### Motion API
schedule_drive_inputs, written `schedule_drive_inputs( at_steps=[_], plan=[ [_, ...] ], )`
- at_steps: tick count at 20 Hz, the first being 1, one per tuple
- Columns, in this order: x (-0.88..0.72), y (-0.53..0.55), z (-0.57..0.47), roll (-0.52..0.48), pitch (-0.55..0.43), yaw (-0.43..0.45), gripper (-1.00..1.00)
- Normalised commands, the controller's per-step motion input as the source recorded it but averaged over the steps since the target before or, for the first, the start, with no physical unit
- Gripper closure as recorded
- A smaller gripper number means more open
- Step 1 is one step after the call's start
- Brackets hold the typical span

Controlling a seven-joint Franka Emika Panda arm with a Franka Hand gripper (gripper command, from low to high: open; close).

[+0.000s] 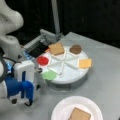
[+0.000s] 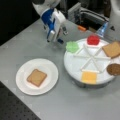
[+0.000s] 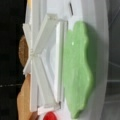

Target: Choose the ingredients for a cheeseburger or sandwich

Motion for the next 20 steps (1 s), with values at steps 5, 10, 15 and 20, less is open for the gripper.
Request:
schedule_drive_inputs(
  at_steps=[5,10,15,20],
  plan=[
    [0.21,-0.15,-0.18,0.325,-0.107,0.038,-1.00],
    [0.15,-0.14,-0.14,0.297,-0.107,0.028,-1.00],
    [0.12,-0.12,-0.12,0.274,-0.095,0.011,-1.00],
    [0.09,-0.07,-0.11,0.258,-0.085,-0.011,-1.00]
  ],
)
